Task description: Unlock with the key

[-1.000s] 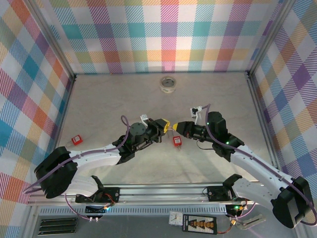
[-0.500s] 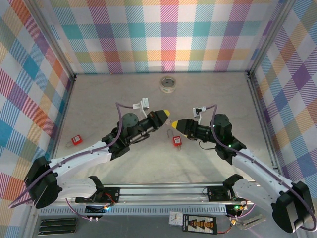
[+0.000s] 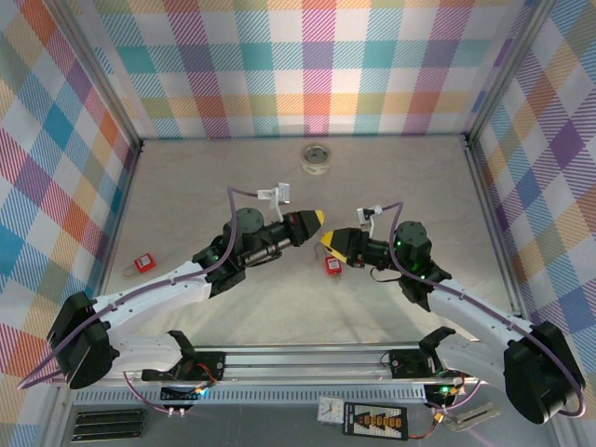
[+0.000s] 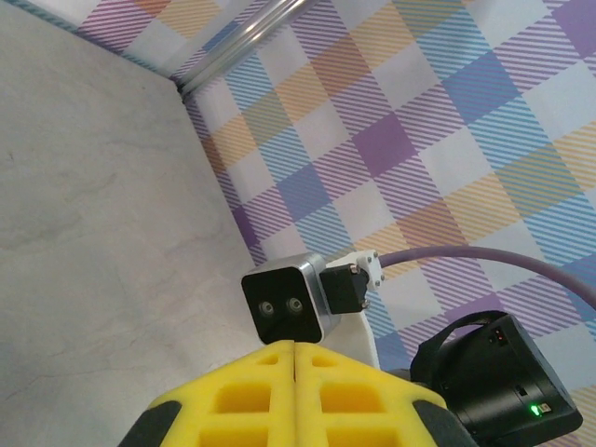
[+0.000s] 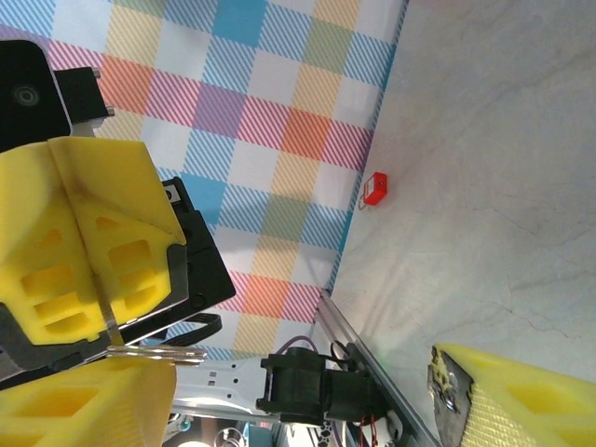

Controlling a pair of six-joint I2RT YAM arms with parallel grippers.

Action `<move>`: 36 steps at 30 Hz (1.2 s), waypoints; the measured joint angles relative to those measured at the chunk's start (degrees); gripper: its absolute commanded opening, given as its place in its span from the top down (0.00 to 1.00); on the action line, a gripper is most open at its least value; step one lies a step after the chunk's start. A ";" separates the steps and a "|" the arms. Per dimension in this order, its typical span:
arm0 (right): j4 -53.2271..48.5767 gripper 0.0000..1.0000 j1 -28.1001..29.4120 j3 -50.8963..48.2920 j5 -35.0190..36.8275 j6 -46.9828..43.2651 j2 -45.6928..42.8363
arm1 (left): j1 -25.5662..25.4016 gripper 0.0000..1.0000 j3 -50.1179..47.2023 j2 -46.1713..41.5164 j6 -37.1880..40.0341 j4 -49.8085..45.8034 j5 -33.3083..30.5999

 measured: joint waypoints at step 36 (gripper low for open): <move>13.29 0.56 2.51 -2.56 -2.45 0.66 2.34 | -2.69 1.00 0.50 2.14 4.92 -9.94 -4.33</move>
